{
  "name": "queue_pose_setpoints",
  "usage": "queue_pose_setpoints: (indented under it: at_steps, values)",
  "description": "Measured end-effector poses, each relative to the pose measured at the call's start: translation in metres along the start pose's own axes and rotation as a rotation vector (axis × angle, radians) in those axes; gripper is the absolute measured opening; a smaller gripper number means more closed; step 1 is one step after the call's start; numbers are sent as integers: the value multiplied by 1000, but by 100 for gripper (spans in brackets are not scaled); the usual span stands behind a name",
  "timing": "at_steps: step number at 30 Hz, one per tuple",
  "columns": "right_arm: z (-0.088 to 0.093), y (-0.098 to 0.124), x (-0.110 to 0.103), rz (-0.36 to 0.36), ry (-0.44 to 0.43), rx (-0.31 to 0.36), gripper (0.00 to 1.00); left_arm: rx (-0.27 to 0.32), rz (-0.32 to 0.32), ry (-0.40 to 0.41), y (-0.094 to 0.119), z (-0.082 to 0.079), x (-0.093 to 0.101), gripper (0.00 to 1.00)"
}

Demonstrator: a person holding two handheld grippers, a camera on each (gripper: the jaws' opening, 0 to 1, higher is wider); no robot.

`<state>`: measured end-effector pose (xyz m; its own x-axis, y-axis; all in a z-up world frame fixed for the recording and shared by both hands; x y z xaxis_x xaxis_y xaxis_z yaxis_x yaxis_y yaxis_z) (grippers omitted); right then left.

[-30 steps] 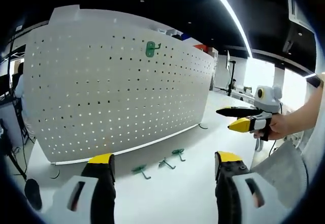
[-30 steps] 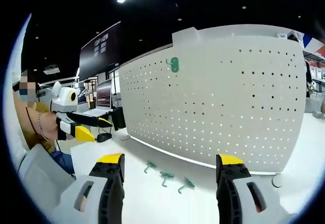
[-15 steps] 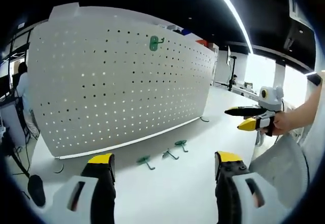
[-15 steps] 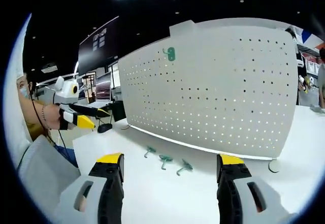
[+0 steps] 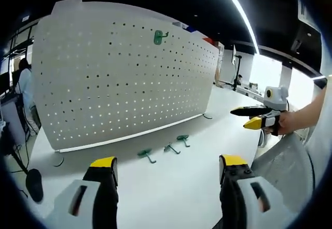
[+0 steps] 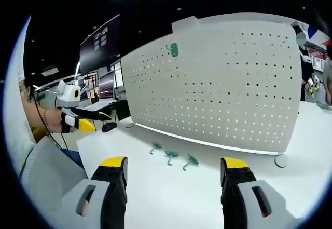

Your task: Insert the hook assembly into the mounting plate slot until the hook locks in place.

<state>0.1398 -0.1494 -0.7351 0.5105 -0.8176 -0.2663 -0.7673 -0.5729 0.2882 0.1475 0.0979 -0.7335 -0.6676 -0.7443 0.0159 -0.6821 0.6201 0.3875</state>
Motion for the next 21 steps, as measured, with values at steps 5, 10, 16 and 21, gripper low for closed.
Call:
queue_pose_setpoints:
  at_steps: [5, 10, 16, 21]
  values:
    - [1, 0, 0, -2, -7, -6, 71, -6, 3, 6, 0, 4, 1, 83]
    - [2, -1, -1, -3, -7, -14, 71, -8, 10, 4, -1, 4, 2, 83]
    - [2, -1, -3, -6, -3, -16, 71, -10, 18, -9, -5, 0, 0, 83]
    - [4, -2, -4, -11, 10, -30, 71, -18, 29, -42, -12, -7, -2, 83]
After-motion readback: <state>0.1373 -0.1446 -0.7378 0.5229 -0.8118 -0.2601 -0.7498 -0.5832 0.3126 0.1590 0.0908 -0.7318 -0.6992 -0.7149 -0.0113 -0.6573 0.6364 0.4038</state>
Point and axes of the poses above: the point that each gripper's makers call its tool centre point, and the gripper's own axes: y roughly backward along the fingers, x roughly to its right, z roughly out of its underside, the point moved 1 cm from there along y, roughly backward along the fingers, and after that the axes turned 9 degrees about -y, right-handed, at the moved point
